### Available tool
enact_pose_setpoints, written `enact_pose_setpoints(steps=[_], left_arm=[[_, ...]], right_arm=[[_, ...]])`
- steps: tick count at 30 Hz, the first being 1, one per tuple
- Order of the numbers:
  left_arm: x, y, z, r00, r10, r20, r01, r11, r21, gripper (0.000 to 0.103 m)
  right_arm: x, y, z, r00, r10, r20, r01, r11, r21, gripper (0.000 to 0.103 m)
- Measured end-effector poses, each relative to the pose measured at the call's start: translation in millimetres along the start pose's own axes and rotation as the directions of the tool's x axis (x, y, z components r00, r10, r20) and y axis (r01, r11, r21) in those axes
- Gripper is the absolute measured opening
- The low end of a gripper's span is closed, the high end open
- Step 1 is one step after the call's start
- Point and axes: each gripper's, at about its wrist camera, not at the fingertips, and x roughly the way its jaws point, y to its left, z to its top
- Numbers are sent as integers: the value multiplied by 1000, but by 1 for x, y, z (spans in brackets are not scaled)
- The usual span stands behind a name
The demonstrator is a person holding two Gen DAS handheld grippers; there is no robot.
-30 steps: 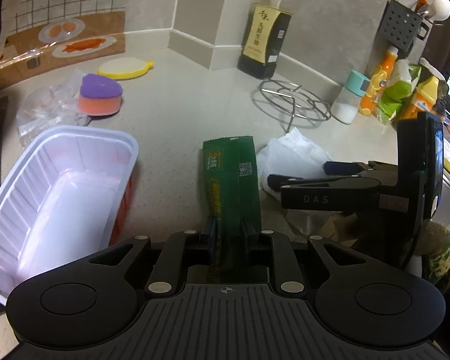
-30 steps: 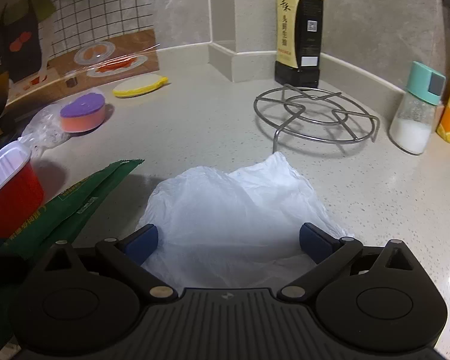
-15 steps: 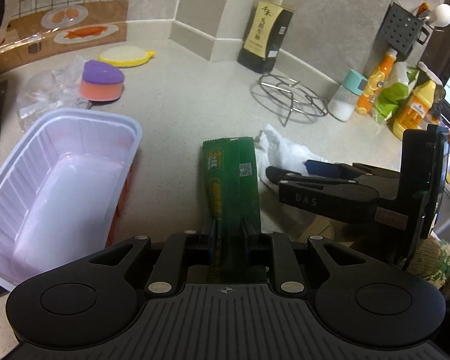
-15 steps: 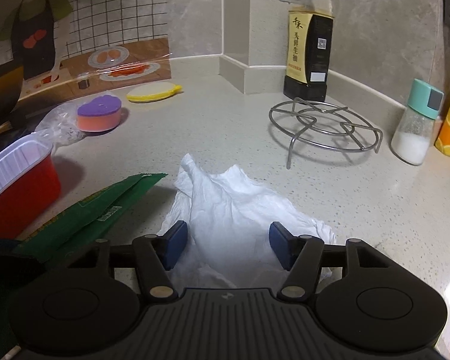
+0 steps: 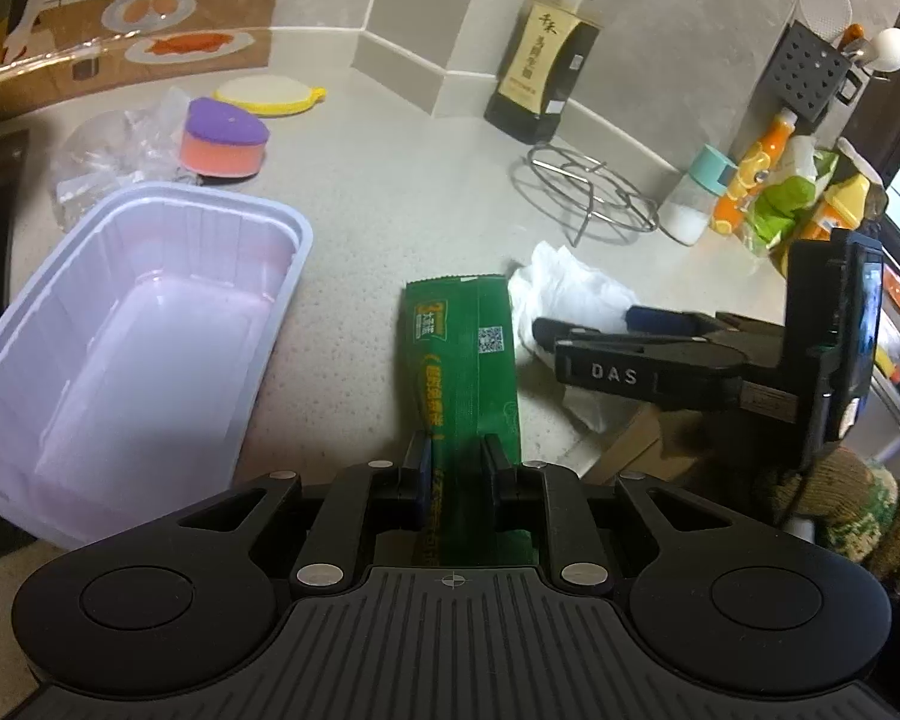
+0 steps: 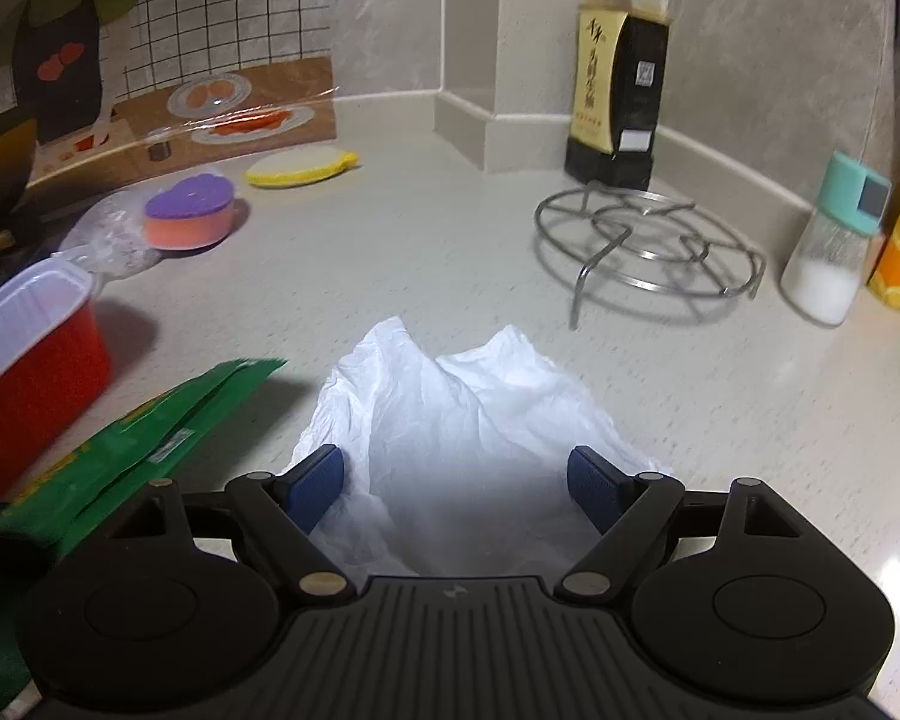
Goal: Collect trash
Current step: 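Close the right gripper on the white tissue while the left gripper holds the green bag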
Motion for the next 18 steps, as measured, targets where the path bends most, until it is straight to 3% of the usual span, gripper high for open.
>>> enact_pose_setpoints(steps=[3,7,9,11,13,18], left_arm=[[-1,0,-2,1000,-8,-3,8,1000,11,21],[-2,6,-2,1000,-26,-1,26,1000,-5,21],[-3,10,-1,999,-38,4,38,999,-10,21],[-4,14,1,999,-49,8,50,999,-11,21],[-6,15,2,998,-65,13,65,998,-7,21],[-13,20,6,994,-110,25,110,994,22,21]], right_arm=[[2,2,-1,1000,-10,20,10,1000,-9,82],[3,-3,4,1000,13,-14,-12,997,71,81],[-2,-2,6,999,44,-28,-41,994,98,64],[-6,3,10,995,80,-63,-73,992,102,33],[-9,12,14,990,102,-102,-91,990,106,11],[-33,33,22,992,107,-73,-97,987,129,8]])
